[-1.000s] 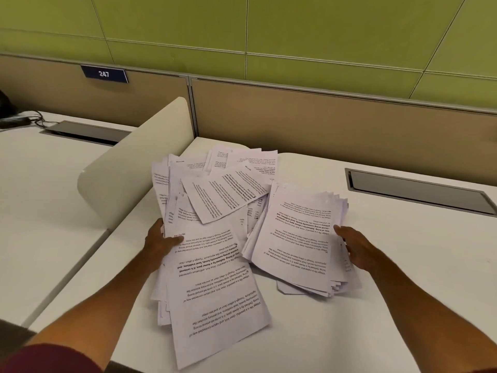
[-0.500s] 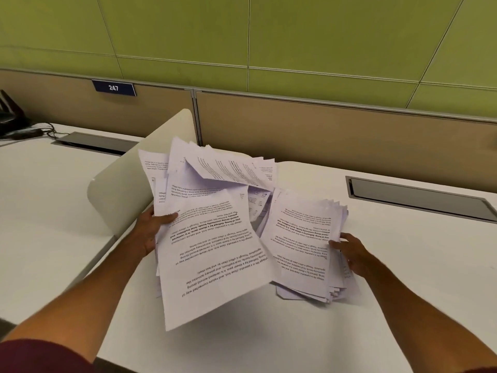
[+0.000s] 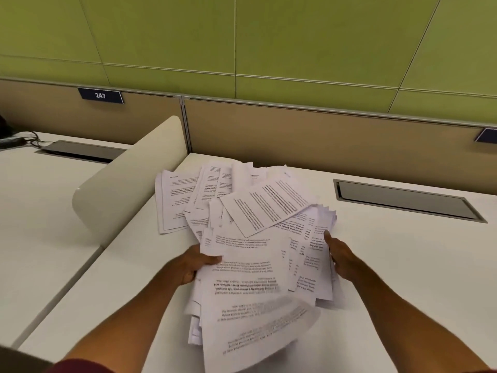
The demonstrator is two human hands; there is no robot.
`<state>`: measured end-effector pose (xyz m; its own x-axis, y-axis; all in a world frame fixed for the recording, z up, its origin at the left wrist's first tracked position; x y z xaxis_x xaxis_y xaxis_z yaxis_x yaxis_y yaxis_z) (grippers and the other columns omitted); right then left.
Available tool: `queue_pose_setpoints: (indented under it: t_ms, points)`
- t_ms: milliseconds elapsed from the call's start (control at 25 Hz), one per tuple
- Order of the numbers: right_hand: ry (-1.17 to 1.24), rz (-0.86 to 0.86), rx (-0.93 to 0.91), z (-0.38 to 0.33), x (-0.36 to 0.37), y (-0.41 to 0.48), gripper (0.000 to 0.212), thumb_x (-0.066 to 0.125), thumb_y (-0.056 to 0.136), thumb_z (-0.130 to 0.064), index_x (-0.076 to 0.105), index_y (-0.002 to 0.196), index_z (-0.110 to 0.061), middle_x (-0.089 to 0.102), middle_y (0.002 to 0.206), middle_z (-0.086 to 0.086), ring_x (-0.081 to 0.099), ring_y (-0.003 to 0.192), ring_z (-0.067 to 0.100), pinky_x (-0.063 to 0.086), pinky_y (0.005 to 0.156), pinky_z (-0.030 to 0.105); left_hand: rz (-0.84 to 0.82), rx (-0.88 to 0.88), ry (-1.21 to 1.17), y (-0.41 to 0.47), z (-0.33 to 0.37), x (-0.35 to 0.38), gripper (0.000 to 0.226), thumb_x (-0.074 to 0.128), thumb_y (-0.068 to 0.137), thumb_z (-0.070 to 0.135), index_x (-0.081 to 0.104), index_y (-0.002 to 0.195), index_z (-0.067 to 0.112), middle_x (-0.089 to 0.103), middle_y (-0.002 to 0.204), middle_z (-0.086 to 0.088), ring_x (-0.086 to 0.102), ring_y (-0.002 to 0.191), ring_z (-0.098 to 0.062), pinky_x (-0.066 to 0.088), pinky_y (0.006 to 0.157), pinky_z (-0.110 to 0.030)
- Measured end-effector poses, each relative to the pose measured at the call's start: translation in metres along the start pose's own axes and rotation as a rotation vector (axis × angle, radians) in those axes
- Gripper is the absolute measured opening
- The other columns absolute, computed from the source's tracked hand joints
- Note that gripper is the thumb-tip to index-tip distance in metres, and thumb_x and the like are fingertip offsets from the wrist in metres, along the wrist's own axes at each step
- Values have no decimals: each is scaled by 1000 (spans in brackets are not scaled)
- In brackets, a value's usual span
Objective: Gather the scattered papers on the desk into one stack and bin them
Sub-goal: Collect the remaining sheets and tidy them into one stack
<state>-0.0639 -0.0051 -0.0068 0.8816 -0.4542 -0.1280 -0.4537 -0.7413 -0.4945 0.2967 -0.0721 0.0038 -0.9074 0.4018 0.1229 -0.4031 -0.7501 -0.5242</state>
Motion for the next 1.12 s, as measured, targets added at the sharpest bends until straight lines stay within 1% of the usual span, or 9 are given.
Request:
queue_pose_setpoints:
  t_ms: [40,120,200,320,400,520,600,840,1120]
  points:
    - [2,-23,-12,1,0,0,56,43,98,-46,46,138,-7,48,145,11,47,130,33,33,110,49,-25,-40,43,3,-2,5,51,62,83,-10,50,132,-4,58,131,-23,59,115,-36,47,99,-49]
    - [8,-74,-63,1,1,-2,43,51,98,-35,51,130,-6,56,137,13,61,105,26,46,89,42,-67,-75,79,7,-1,10,51,64,83,-8,51,132,-2,63,125,-18,66,104,-30,53,92,-43]
    - [-4,-98,-116,4,1,-3,37,57,96,-22,53,129,-6,59,134,15,63,95,24,50,77,37,-140,-97,109,11,3,15,52,67,82,-5,51,132,2,66,121,-11,69,100,-24,55,90,-40]
    - [-100,-95,-184,8,0,0,39,66,89,-7,55,126,-1,60,132,21,64,106,37,53,92,53,-262,-142,252,12,10,17,58,74,77,0,53,131,6,63,128,-14,63,113,-29,48,101,-48]
    - [-144,-8,-139,11,2,2,50,73,83,-5,52,128,1,59,131,22,60,114,41,50,97,55,-245,-184,336,11,19,15,62,80,71,2,56,128,3,66,123,-14,65,109,-28,50,98,-47]
    - [-277,156,-69,10,7,4,64,79,75,-3,45,130,-3,57,132,19,58,117,38,53,92,44,7,-178,342,12,34,-6,69,88,59,4,56,119,-7,69,112,-19,68,100,-30,55,91,-41]
    - [-261,180,-51,10,9,9,68,79,73,2,43,130,-5,57,131,20,58,117,38,53,92,44,152,-131,297,13,46,-27,67,89,57,1,56,114,-12,69,105,-24,68,97,-33,54,90,-44]
    - [-239,164,-35,2,5,25,68,77,71,9,44,128,-5,58,129,22,57,117,40,50,99,50,99,-107,294,9,73,-42,52,76,73,-4,59,122,-5,67,115,-23,64,108,-36,47,100,-52]
    - [-226,56,-44,-6,-7,40,68,77,70,11,43,126,-5,60,125,23,60,112,39,52,96,52,106,-202,371,25,68,-17,54,63,85,-7,44,135,-3,57,130,-25,56,118,-41,43,103,-54]
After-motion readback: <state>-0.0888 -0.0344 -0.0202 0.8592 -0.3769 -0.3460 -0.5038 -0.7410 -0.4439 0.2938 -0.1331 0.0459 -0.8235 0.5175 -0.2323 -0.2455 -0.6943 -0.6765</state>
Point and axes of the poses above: each hand's wrist, its own y-axis towards the middle knuckle, its own x-axis out of the palm, z = x × y, the point moved 1 cm from there along y, towards the middle knuckle
